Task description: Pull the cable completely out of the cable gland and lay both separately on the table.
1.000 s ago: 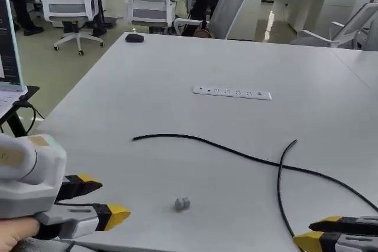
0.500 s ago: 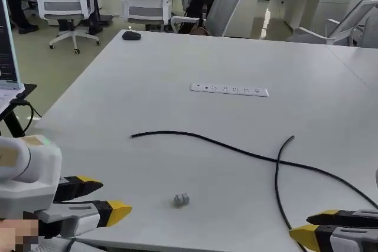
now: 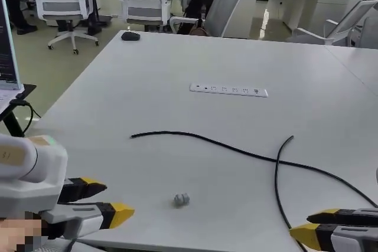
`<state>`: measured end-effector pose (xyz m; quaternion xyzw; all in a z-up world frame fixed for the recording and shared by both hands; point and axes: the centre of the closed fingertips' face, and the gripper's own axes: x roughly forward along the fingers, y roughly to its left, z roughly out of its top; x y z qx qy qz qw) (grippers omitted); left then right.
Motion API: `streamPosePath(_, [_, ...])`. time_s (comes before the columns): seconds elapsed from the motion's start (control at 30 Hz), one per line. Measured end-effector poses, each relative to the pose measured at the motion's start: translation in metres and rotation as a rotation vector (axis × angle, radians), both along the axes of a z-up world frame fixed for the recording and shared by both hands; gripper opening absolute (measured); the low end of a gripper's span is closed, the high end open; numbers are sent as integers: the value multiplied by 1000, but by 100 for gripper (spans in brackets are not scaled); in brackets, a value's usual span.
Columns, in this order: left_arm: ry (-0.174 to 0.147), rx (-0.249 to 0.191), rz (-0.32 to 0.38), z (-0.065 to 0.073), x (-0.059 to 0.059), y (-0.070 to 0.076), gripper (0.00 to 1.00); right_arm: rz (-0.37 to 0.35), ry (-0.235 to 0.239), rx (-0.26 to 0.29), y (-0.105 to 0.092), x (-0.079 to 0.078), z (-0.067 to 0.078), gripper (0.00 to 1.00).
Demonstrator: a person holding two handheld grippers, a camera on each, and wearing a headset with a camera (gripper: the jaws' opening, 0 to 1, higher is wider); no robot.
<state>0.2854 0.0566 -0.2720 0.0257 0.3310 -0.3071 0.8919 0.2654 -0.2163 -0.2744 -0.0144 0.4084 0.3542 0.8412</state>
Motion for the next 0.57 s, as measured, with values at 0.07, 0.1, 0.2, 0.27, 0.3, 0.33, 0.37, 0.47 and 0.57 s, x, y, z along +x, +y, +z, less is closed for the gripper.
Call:
streamPosePath(0.07, [-2, 1, -1, 1, 0, 0, 46, 0, 0, 3, 1, 0, 1, 32])
streamPosePath(0.1, [-6, 0, -1, 1, 0, 0, 47, 0, 0, 3, 1, -1, 1, 32])
streamPosePath(0.2, [-7, -12, -3, 2, 0, -1, 47, 3, 2, 2, 2, -1, 0, 32])
streamPosePath(0.27, [1, -2, -9, 1, -2, -1, 46, 10, 4, -1, 3, -2, -1, 32])
streamPosePath(0.3, [5, 8, -14, -1, -3, 0, 46, 13, 4, -2, 3, -2, -1, 31])
streamPosePath(0.33, [6, 12, -16, -2, -3, 0, 46, 17, 5, -3, 4, -2, 0, 31])
streamPosePath(0.37, [9, 11, -17, -2, -4, 0, 46, 18, 5, -2, 4, -2, 0, 31])
streamPosePath(0.47, [15, 10, -18, -3, -5, -1, 46, 18, 5, 3, 4, -2, 1, 31])
streamPosePath(0.57, [13, 9, -16, -4, -4, -2, 46, 29, 11, -6, 3, -3, 0, 31])
